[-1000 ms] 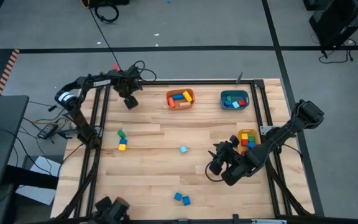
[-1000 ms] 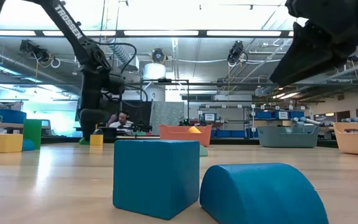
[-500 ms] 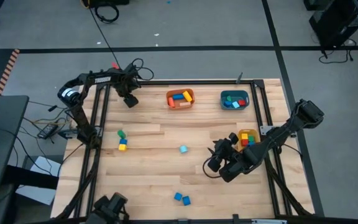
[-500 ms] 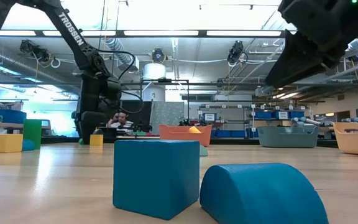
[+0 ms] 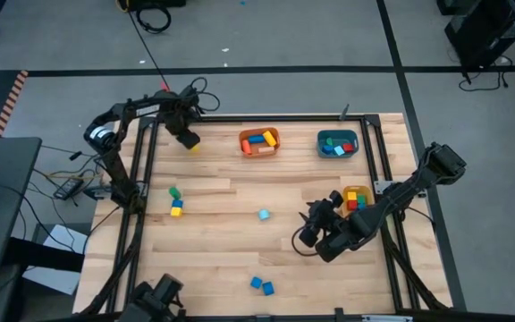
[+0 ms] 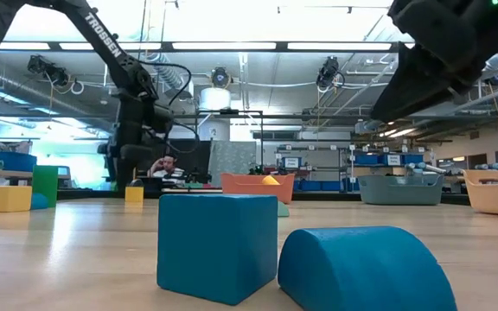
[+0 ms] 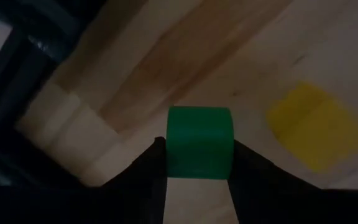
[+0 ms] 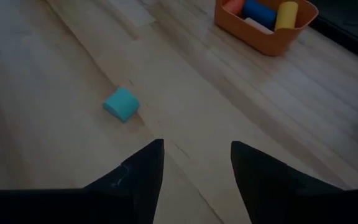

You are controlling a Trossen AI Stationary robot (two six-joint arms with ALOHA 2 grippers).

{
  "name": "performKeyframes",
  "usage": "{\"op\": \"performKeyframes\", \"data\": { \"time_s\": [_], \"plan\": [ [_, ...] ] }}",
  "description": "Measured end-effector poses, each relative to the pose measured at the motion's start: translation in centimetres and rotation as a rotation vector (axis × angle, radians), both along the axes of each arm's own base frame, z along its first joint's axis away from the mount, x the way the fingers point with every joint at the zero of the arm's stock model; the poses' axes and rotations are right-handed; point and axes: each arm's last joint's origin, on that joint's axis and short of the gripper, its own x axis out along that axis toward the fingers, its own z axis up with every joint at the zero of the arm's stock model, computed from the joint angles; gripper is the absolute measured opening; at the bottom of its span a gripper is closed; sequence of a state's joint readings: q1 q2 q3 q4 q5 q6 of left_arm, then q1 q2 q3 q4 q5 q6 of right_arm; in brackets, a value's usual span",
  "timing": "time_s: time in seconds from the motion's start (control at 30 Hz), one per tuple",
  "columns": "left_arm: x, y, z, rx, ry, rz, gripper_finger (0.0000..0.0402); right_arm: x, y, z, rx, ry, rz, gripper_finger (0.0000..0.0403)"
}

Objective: Sort blocks by size
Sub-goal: Put the green half circle block into the blue bin

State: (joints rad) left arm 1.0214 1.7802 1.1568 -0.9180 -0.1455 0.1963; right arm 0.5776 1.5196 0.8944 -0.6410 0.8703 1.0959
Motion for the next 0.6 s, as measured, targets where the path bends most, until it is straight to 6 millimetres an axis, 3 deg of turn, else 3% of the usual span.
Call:
{"op": "performKeyframes", "data": {
  "time_s": [0.33,0.6],
  "plan": [
    [1.1,-2.7,4.1,0.006,-0.101,0.123,0.0136,-0.8,-0.2,-0.3,0.006,0.103,0.014,0.0201],
    [5.5,-8.5,8.0,0.082,-0.294,0.002,0.0136,-1.4,0.0,-0.8,-0.025,0.122,0.027,0.0199]
  ]
}}
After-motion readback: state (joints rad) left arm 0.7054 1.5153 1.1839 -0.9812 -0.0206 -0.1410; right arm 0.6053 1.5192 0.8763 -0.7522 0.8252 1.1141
